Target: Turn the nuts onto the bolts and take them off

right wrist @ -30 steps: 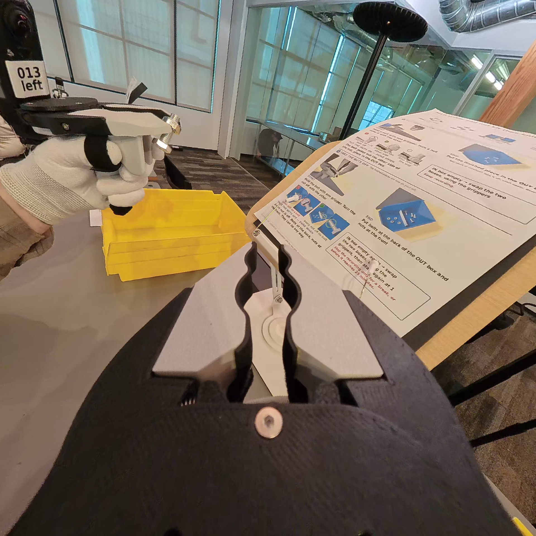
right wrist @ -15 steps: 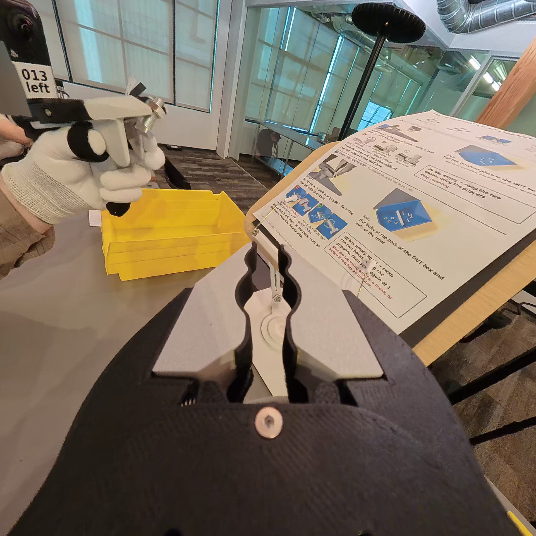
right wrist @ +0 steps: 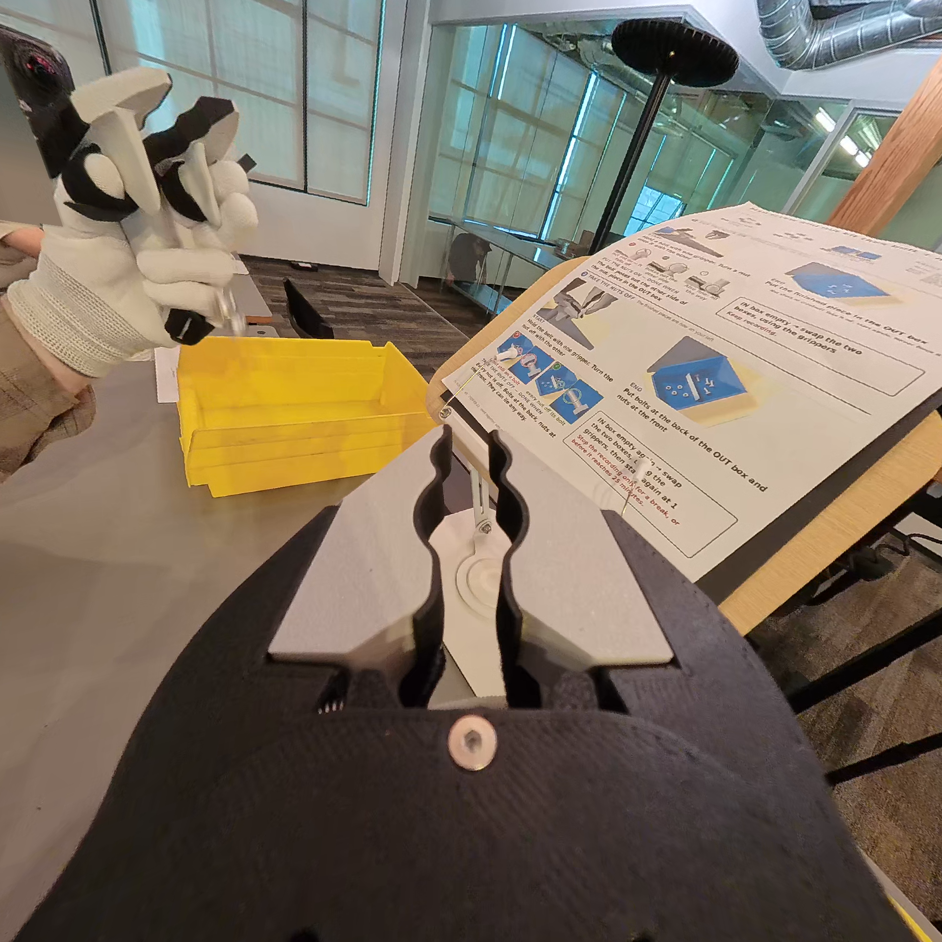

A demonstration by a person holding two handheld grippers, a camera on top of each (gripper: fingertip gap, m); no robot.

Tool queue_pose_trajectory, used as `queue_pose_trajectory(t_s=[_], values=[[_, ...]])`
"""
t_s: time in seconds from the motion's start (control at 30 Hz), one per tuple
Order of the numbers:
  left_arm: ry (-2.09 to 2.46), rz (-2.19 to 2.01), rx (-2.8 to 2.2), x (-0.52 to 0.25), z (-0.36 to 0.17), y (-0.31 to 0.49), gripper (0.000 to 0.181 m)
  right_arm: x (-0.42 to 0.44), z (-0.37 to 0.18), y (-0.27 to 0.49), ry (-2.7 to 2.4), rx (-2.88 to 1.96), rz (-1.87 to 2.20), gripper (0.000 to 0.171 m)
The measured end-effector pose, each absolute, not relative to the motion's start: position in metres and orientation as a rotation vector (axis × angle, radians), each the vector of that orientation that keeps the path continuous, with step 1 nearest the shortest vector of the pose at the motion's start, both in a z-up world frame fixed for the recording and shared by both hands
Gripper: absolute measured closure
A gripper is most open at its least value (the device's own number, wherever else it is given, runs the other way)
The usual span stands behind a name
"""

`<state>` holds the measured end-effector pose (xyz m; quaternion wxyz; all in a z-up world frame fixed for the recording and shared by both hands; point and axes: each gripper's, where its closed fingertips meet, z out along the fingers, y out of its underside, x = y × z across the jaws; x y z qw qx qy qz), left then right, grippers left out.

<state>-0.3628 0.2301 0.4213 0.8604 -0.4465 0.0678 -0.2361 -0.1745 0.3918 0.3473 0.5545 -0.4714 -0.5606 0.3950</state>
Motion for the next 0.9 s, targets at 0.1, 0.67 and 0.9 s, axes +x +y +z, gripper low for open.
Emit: queue_pose_trajectory(t_s=[0.1, 0.67, 0.9], values=[[0.134, -0.502, -0.95, -0.368, 0.421, 0.227, 0.159, -0.174, 0.347, 0.392, -1.323, -1.116, 0.929, 0.16], [0.214, -0.199, -1.224, -0.381, 0.39, 0.239, 0.161, -0.23, 0.263, 0.358, -1.643, -1.221, 0.893, 0.144], [0.164, -0.11, -1.246, -0.397, 0.393, 0.234, 0.156, -0.306, 0.157, 0.332, -1.871, -1.257, 0.683, 0.118]])
